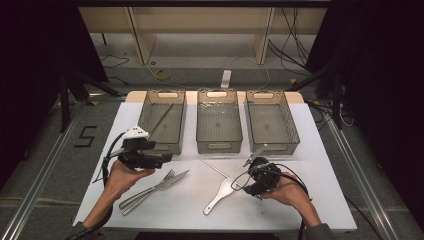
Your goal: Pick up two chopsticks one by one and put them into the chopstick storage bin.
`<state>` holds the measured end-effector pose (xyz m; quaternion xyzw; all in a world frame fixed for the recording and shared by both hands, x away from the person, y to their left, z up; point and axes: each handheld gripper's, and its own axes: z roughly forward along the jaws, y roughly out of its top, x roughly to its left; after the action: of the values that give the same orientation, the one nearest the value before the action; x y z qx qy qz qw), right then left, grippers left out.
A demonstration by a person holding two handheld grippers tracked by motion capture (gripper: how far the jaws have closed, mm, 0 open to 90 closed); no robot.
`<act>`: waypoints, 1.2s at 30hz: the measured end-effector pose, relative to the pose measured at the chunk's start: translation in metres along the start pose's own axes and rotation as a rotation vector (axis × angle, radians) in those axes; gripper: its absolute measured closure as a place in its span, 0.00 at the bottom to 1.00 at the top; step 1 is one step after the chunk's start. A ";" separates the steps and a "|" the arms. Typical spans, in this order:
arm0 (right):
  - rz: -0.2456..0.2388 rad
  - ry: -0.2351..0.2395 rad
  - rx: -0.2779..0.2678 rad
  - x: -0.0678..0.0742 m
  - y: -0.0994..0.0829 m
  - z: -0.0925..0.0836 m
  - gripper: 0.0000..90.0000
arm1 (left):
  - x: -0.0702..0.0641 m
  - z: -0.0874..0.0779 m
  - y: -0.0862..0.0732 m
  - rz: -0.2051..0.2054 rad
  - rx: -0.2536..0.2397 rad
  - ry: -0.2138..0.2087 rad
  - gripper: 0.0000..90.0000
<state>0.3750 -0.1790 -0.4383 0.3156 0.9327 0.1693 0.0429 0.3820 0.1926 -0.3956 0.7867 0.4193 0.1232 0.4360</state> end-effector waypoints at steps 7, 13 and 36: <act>-0.016 0.017 0.035 0.001 0.009 0.005 0.58 | -0.007 -0.002 -0.015 0.018 -0.015 -0.001 0.19; -0.029 0.027 0.072 0.000 0.016 0.012 0.64 | -0.010 -0.008 -0.023 0.036 -0.047 -0.002 0.19; -0.066 0.029 0.128 -0.001 0.021 0.024 0.84 | -0.013 -0.012 -0.033 0.038 -0.050 -0.007 0.19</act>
<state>0.3925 -0.1571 -0.4540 0.2845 0.9520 0.1121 0.0148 0.3490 0.1981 -0.4119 0.7838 0.3996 0.1391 0.4546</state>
